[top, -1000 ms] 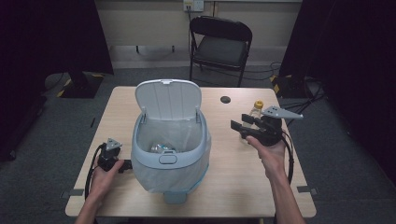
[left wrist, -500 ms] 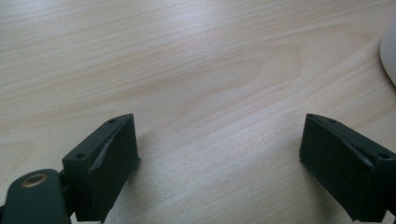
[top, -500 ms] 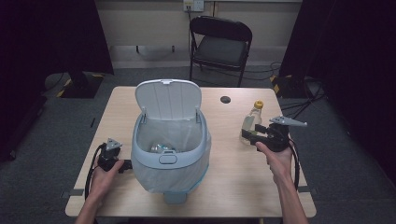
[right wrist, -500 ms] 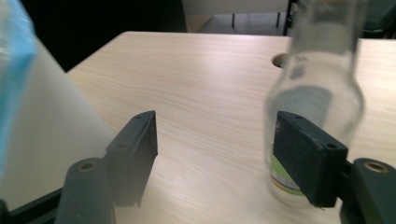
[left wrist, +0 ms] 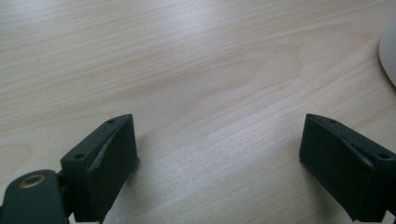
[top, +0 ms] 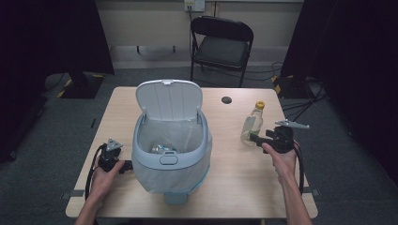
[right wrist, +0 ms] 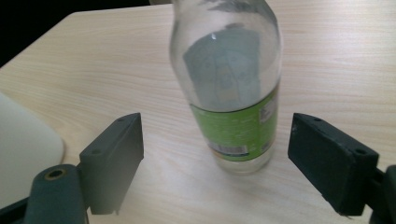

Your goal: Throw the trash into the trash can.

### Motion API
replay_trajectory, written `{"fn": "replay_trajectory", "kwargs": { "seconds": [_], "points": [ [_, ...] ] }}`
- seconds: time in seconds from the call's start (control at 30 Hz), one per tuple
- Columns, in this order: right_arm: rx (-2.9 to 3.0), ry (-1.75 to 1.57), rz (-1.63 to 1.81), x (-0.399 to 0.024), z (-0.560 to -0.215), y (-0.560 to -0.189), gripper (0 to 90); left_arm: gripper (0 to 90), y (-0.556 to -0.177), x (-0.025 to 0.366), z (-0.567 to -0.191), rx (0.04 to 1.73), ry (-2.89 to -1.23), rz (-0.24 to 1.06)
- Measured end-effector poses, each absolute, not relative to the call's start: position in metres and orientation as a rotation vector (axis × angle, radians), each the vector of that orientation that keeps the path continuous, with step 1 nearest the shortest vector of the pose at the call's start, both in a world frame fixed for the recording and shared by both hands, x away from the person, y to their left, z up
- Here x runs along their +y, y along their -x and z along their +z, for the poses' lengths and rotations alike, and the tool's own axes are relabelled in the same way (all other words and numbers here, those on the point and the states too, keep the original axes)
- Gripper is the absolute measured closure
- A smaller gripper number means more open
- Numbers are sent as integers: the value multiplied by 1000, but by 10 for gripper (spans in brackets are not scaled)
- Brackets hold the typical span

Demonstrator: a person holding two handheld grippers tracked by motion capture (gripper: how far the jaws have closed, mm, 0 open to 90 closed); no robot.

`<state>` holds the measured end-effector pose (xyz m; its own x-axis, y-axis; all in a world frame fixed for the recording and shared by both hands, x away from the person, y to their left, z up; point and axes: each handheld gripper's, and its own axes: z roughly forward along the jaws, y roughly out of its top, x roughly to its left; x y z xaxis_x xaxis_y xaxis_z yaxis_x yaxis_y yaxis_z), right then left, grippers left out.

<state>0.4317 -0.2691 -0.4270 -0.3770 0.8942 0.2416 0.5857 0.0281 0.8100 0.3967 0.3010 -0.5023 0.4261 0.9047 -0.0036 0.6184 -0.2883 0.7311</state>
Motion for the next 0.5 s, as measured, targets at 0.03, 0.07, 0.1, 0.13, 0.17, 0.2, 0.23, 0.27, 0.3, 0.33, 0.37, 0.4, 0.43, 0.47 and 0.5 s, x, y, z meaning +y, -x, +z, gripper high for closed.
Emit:
{"fn": "replay_trajectory", "kwargs": {
  "seconds": [0.03, 0.07, 0.1, 0.13, 0.17, 0.2, 0.23, 0.27, 0.3, 0.33, 0.37, 0.4, 0.43, 0.47, 0.5],
  "points": [
    [1980, -1513, 1273, -269, -429, -434, 170, 108, -397, 301, -502, 1282, -2017, 553],
    [1983, -1507, 1266, -269, -430, -435, 169, 107, -397, 301, -502, 1281, -2018, 555],
    [1978, -1511, 1251, -267, -432, -437, 168, 107, -397, 301, -502, 1282, -2018, 554],
    [1985, -1507, 1255, -266, -435, -439, 159, 107, -397, 301, -502, 1279, -2021, 556],
    [1988, -1507, 1258, -265, -436, -440, 160, 107, -397, 301, -502, 1282, -2018, 555],
    [1988, -1510, 1248, -264, -438, -442, 160, 107, -397, 301, -502, 1282, -2018, 555],
    [1980, -1507, 1239, -262, -439, -444, 160, 107, -397, 301, -502, 1282, -2018, 555],
    [1980, -1505, 1234, -262, -440, -446, 160, 107, -397, 301, -502, 1282, -2018, 555],
    [1985, -1506, 1228, -261, -441, -449, 160, 107, -397, 301, -502, 1282, -2018, 555],
    [1986, -1505, 1219, -259, -442, -452, 160, 107, -397, 301, -502, 1282, -2018, 555],
    [1986, -1503, 1204, -258, -444, -454, 160, 107, -397, 301, -502, 1282, -2018, 555],
    [1994, -1501, 1188, -257, -446, -456, 160, 107, -397, 301, -502, 1278, -2020, 557],
    [1998, -1503, 1186, -256, -448, -458, 160, 107, -397, 301, -502, 1281, -2017, 556],
    [2000, -1505, 1187, -255, -449, -459, 163, 107, -397, 301, -502, 1280, -2018, 556],
    [1998, -1506, 1188, -254, -451, -462, 166, 107, -397, 301, -502, 1279, -2019, 557]
  ]
}}
